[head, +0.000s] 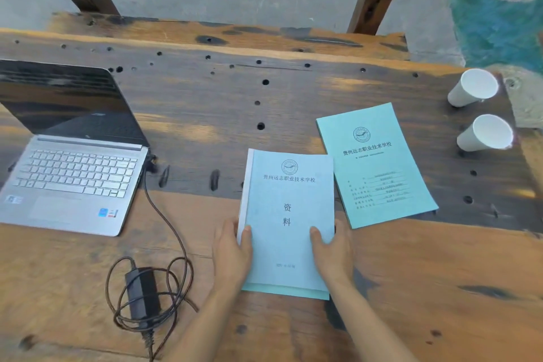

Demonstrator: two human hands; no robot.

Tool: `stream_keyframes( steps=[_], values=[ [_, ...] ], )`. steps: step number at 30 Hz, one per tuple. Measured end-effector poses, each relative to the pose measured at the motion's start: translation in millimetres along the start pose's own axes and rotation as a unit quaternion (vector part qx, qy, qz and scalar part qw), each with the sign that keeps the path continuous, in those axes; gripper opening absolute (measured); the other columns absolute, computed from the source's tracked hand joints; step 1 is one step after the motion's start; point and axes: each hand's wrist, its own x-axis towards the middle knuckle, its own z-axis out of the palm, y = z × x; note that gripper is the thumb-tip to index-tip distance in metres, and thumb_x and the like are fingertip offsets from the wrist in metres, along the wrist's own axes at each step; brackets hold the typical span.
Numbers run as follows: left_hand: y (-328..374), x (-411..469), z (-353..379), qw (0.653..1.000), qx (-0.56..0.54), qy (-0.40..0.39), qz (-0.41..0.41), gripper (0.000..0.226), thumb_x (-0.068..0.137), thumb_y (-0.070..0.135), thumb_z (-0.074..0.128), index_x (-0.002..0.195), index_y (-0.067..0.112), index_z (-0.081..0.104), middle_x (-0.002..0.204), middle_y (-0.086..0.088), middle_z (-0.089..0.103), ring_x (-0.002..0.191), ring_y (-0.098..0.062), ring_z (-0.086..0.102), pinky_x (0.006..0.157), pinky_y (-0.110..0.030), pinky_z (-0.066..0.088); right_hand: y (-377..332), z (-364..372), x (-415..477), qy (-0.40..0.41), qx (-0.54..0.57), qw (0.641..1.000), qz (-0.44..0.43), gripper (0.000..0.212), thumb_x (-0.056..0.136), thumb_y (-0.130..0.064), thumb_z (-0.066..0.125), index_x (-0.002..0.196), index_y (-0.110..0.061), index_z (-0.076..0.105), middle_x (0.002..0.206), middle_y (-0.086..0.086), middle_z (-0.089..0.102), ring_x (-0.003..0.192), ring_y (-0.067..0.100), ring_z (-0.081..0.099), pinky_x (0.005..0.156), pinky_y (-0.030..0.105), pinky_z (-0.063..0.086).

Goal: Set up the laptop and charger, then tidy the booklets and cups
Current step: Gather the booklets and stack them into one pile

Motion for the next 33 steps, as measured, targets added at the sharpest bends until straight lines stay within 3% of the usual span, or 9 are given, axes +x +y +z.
stream_keyframes(
  steps=[4,7,10,17,22,25,28,31,33],
  values=[
    [-1,-2,-5,0.999,0.044,0.018,0.011,0.028,0.096,0.024,0.063,0.121,0.013,0.069,0.102,-0.013,0.064,0.099,-0.028,0.052,0.083,-0.035,0.039,5,-6,-8,-0.010,-0.024,1.000,-0.010,0.045,0.091,-0.021,0.070,0.135,-0.017,0.059,0.134,0.005,0.053,0.129,0.022,0.046,0.112,0.040,0.038],
    [-7,-4,-8,0.997,0.082,-0.007,0.011,0.030,0.096,0.024,0.061,0.124,0.016,0.069,0.102,-0.011,0.068,0.098,-0.030,0.056,0.080,-0.037,0.043,11,-9,-15,-0.011,-0.033,0.999,-0.003,0.045,0.092,-0.023,0.070,0.136,-0.021,0.060,0.123,0.004,0.053,0.120,0.022,0.052,0.107,0.038,0.042],
    [-11,-9,-7,0.999,0.041,0.017,-0.006,0.027,0.095,0.021,0.063,0.120,0.017,0.072,0.095,-0.008,0.069,0.090,-0.027,0.059,0.079,-0.037,0.047,14,-6,-20,0.005,-0.028,1.000,0.000,0.043,0.089,-0.023,0.073,0.131,-0.022,0.063,0.111,0.000,0.054,0.104,0.019,0.056,0.093,0.031,0.043],
    [-13,7,-13,0.998,-0.036,0.040,-0.034,0.017,0.088,0.016,0.069,0.101,0.023,0.078,0.078,0.011,0.073,0.075,-0.019,0.067,0.074,-0.039,0.054,-1,6,-10,0.024,-0.033,0.999,0.020,0.037,0.085,-0.021,0.076,0.122,-0.023,0.069,0.104,-0.001,0.059,0.104,0.021,0.059,0.089,0.029,0.043],
    [-14,43,-31,0.996,-0.056,0.058,-0.024,0.018,0.087,0.012,0.068,0.094,0.024,0.078,0.067,0.027,0.066,0.064,0.010,0.061,0.053,-0.006,0.038,-27,31,4,0.002,-0.043,0.999,-0.013,0.033,0.085,-0.021,0.075,0.117,-0.026,0.070,0.102,-0.003,0.060,0.101,0.017,0.058,0.086,0.026,0.041],
    [-19,69,-47,0.995,-0.041,0.075,-0.055,0.016,0.087,0.018,0.071,0.100,0.017,0.080,0.069,0.018,0.069,0.058,0.007,0.056,0.056,-0.016,0.037,-42,52,7,0.000,-0.051,0.998,-0.031,0.030,0.085,-0.024,0.075,0.115,-0.026,0.070,0.100,-0.003,0.058,0.091,0.011,0.053,0.080,0.024,0.036],
    [-25,97,-63,0.995,-0.050,0.059,-0.055,0.027,0.087,0.020,0.073,0.113,0.020,0.077,0.068,0.022,0.063,0.068,0.005,0.059,0.069,-0.026,0.043,-59,72,11,0.005,-0.062,0.997,-0.041,0.025,0.084,-0.025,0.075,0.109,-0.026,0.072,0.095,-0.003,0.056,0.084,0.012,0.053,0.074,0.023,0.033],
    [-29,120,-78,0.997,-0.056,0.043,-0.039,0.023,0.088,0.020,0.072,0.110,0.024,0.079,0.065,0.022,0.064,0.070,-0.009,0.067,0.072,-0.032,0.053,-77,90,20,0.001,-0.079,0.995,-0.054,0.021,0.085,-0.026,0.075,0.105,-0.024,0.073,0.095,0.000,0.059,0.080,0.012,0.048,0.071,0.024,0.032],
    [-35,131,-85,0.997,-0.054,0.048,-0.037,0.024,0.087,0.023,0.072,0.110,0.025,0.078,0.065,0.022,0.064,0.070,-0.005,0.066,0.073,-0.031,0.052,-88,101,25,-0.003,-0.082,0.995,-0.062,0.020,0.086,-0.026,0.074,0.106,-0.025,0.073,0.095,0.000,0.058,0.080,0.012,0.049,0.071,0.025,0.034]
  ],
)
